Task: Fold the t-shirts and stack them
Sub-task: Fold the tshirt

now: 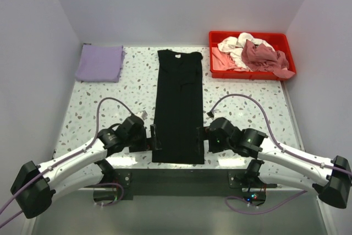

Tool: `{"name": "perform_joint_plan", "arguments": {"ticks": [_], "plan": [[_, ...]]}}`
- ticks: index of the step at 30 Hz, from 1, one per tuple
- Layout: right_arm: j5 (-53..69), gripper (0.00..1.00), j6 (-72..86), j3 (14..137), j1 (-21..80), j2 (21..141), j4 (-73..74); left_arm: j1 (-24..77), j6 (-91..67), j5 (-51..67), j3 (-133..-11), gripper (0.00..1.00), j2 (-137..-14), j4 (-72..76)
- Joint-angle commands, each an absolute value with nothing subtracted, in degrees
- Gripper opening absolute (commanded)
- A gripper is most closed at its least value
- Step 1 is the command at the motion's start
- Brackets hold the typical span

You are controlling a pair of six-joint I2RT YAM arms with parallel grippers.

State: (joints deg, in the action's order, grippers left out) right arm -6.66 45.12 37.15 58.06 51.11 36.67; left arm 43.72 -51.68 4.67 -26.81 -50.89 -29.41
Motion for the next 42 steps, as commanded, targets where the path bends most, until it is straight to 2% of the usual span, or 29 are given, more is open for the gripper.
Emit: {"name": "perform_joint_plan", "arguments": {"ticks": [1, 2, 10, 24, 28, 33, 37, 42], "plan": [[-10.9, 0.99, 50.09, 35.69, 58.1, 50.53, 38.15, 44.65, -53.96, 6.94, -25.31, 0.92, -52.03, -30.85], [-10.99, 0.99, 50.88, 35.34, 58.1, 50.8, 37.8, 45.0, -53.96, 7.2, -25.05, 0.86, -52.12, -30.24], [-12.22, 0.98, 52.82, 34.54, 58.1, 52.82, 37.35, 47.55, -54.75, 17.91, -19.78, 0.58, -55.98, -21.45], [-8.44, 0.98, 54.49, 31.55, 58.18, 53.08, 34.54, 48.34, -53.26, 7.74, -23.99, 0.27, -61.52, -28.92], [-5.28, 0.97, 55.28, 29.89, 58.18, 53.7, 33.75, 48.34, -52.47, 8.88, -23.82, 0.0, -62.66, -27.16], [-0.81, 0.8, 56.6, 27.87, 58.18, 54.93, 30.6, 48.34, -52.29, 9.76, -23.73, 0.0, -61.53, -27.16], [1.84, 0.73, 57.92, 25.67, 58.18, 57.91, 27.52, 48.34, -53.17, 10.11, -22.59, 0.0, -59.24, -27.25], [2.55, 0.58, 57.39, 25.75, 58.1, 61.17, 24.61, 48.34, -54.93, 11.25, -20.57, 0.0, -57.48, -25.58]]}}
